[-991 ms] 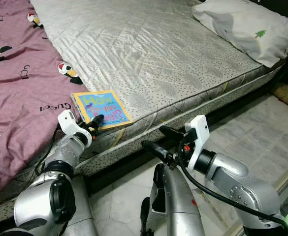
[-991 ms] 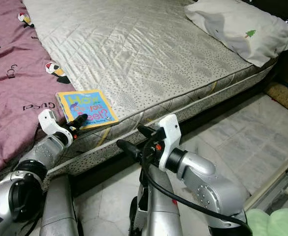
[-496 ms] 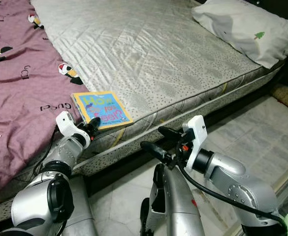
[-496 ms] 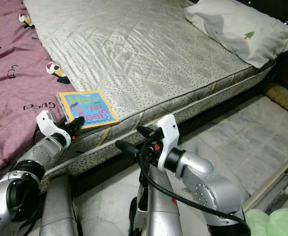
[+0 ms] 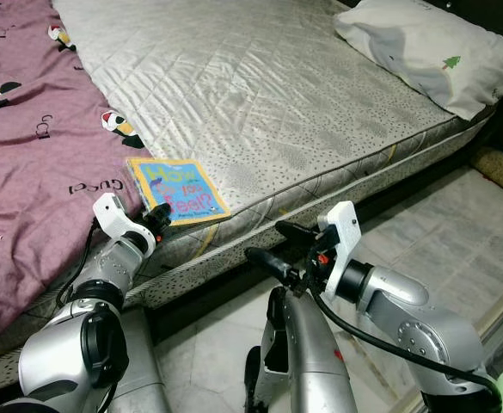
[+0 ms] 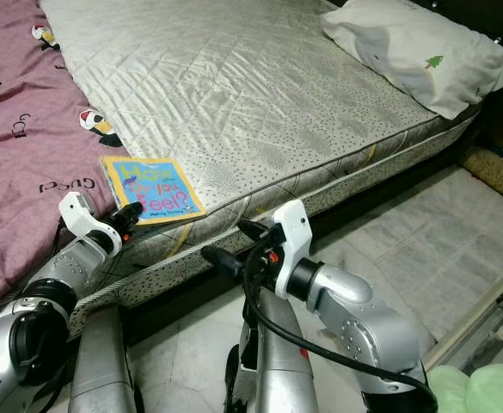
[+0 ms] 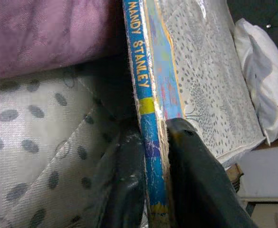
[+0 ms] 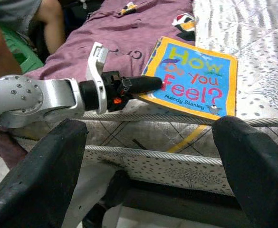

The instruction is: Clean up the room

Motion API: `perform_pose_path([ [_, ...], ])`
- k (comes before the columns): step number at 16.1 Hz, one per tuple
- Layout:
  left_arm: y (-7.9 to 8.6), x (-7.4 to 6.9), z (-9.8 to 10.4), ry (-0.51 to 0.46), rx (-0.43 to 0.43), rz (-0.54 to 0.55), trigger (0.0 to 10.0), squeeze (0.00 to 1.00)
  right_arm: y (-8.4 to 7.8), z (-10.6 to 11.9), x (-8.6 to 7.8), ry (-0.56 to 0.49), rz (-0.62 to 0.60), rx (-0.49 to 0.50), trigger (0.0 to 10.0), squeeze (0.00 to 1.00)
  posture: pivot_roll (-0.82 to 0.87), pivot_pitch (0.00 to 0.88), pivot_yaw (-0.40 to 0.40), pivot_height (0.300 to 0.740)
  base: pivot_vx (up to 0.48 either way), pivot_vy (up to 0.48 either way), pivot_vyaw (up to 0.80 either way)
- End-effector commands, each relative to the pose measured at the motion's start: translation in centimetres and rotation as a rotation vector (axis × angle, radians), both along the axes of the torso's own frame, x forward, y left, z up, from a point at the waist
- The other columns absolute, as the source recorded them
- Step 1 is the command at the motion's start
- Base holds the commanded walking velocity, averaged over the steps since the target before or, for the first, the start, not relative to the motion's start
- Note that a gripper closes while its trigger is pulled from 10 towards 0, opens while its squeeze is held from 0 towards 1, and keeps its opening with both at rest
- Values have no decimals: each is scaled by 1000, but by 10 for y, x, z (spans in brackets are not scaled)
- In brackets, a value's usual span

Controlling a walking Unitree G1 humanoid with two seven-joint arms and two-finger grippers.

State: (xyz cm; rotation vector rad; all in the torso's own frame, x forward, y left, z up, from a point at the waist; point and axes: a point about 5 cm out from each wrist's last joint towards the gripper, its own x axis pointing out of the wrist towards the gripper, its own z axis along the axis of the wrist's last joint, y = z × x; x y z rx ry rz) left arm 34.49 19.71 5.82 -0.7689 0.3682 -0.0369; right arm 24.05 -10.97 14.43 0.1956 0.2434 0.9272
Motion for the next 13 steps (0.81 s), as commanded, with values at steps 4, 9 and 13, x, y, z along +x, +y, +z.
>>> perform_pose_path([
  [4, -5, 8, 14, -132, 237, -9, 0, 0, -3, -6, 5, 21, -13, -2, 10000, 0, -134, 28, -104, 488, 0, 0, 0],
  [9, -21, 15, 42, -359, 305, 7, 0, 0, 5, -12, 23, -22, -116, -28, 10000, 0, -72, 3, -101, 488, 0, 0, 0],
  [13, -9, -10, 104, -719, 606, 101, 0, 0, 7, -26, 42, -26, -317, -16, 10000, 0, 11, 0, -68, 488, 0, 0, 0],
])
